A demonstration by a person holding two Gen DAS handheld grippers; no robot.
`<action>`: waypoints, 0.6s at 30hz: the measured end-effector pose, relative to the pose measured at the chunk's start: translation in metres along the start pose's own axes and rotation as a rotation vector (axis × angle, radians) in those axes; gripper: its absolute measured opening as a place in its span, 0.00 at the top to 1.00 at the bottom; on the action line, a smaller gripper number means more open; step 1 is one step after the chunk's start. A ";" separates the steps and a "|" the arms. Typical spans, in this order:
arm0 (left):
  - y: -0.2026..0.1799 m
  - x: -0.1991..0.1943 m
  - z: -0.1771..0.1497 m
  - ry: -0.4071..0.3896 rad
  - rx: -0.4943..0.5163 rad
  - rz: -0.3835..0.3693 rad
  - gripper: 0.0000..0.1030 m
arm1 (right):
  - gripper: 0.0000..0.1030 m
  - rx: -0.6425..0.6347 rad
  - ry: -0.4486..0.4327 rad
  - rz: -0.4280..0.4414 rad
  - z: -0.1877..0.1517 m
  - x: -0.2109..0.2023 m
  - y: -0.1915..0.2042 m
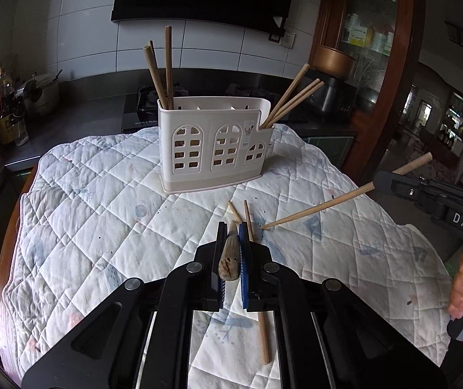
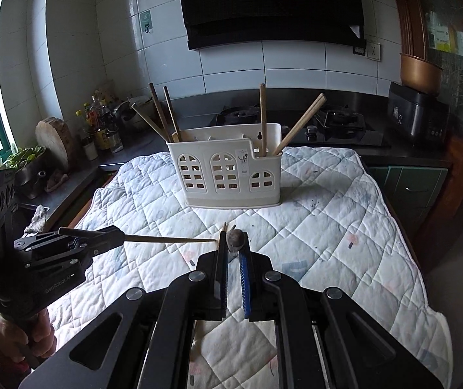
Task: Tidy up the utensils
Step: 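Lift the left tool's chopstick off the mat while the right tool lifts its chopstick, then carry the left tool's chopstick upright over the basket while the right tool carries its chopstick there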
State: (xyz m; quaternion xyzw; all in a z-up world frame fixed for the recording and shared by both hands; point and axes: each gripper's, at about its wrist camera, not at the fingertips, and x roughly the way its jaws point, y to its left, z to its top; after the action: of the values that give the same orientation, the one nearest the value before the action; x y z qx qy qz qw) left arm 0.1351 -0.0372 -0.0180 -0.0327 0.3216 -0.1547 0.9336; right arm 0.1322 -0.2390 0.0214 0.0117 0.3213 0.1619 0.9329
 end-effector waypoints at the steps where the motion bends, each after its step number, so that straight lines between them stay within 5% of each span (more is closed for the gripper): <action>1: 0.001 0.000 0.004 0.000 0.002 0.003 0.94 | 0.94 -0.004 -0.002 0.001 0.009 0.000 -0.002; 18: 0.007 -0.005 0.077 -0.036 0.066 -0.009 0.94 | 0.94 -0.050 -0.045 -0.117 0.169 0.019 -0.042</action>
State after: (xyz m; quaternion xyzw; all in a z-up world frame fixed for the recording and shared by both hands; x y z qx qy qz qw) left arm 0.1805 -0.0321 0.0445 -0.0063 0.2995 -0.1689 0.9390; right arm 0.2612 -0.2585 0.1390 -0.0268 0.2961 0.1149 0.9478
